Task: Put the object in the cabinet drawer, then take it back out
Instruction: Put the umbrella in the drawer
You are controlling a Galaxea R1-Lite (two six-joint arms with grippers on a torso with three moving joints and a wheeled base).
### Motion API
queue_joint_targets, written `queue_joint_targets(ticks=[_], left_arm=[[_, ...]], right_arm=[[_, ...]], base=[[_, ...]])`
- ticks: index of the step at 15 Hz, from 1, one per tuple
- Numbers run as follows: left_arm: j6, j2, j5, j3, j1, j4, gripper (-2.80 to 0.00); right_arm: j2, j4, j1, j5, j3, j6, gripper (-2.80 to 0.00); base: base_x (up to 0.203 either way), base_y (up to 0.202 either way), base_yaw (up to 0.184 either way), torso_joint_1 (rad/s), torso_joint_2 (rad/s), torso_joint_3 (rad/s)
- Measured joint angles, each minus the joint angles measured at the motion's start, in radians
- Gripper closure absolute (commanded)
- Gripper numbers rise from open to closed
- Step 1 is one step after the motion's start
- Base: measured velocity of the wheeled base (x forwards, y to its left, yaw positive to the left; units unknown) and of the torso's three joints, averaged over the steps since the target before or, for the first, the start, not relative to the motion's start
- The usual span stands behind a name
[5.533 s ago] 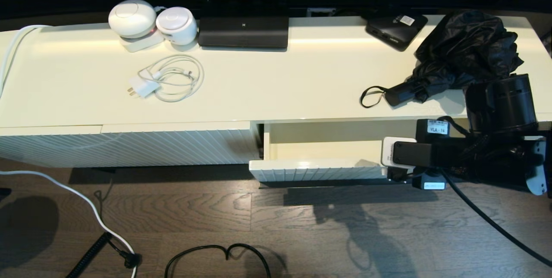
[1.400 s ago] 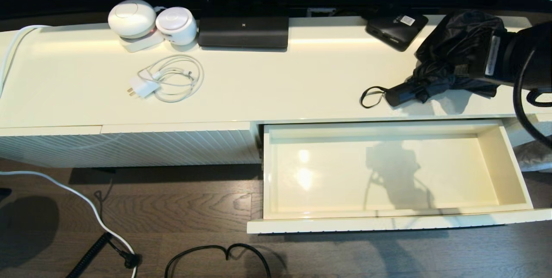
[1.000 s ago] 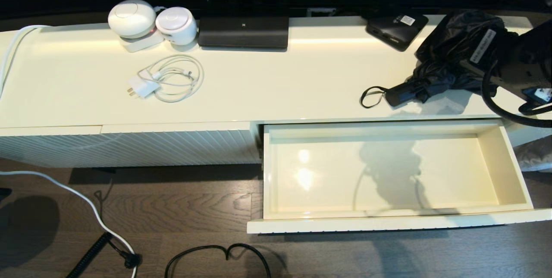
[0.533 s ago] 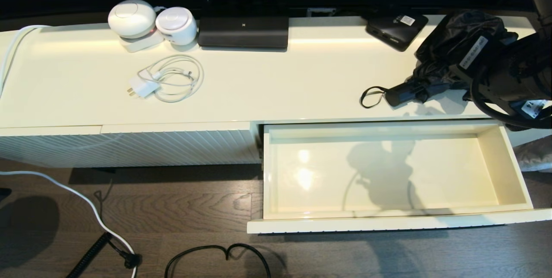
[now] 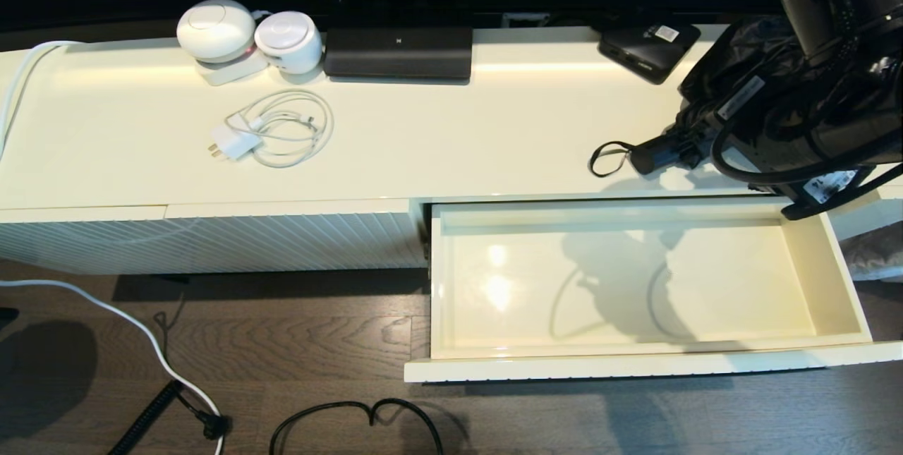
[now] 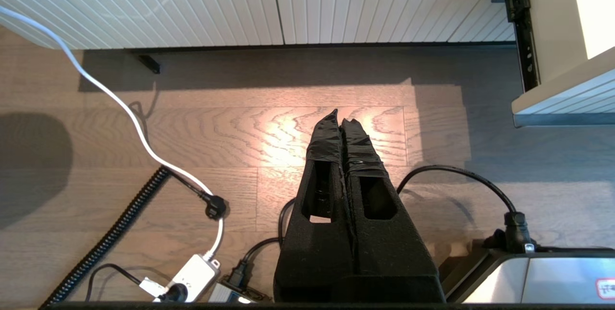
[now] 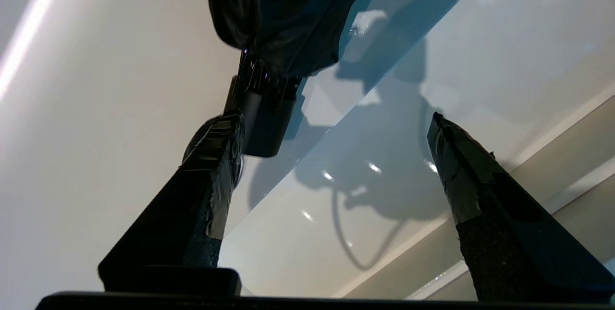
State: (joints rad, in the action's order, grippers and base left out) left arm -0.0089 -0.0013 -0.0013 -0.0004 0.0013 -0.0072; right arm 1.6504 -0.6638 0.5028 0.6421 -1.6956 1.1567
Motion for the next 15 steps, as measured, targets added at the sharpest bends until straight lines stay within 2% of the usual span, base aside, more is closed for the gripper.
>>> queue_joint_targets(ticks=[6,15], left_arm=[[0.000,0.000,0.000,0.000,0.001,0.000,0.00],[0.001,0.000,0.000,0.000,0.001,0.000,0.00]], right_arm=[[0.082,0.009,-0.090,-0.004,-0.051,0.028,-2.80],[0.143,0.008,-0.126,-0.009,-0.152,0.014,-2.80]], base=[[0.000,0.000,0.000,0.000,0.00,0.000],[0.000,0.000,0.000,0.000,0.00,0.000]])
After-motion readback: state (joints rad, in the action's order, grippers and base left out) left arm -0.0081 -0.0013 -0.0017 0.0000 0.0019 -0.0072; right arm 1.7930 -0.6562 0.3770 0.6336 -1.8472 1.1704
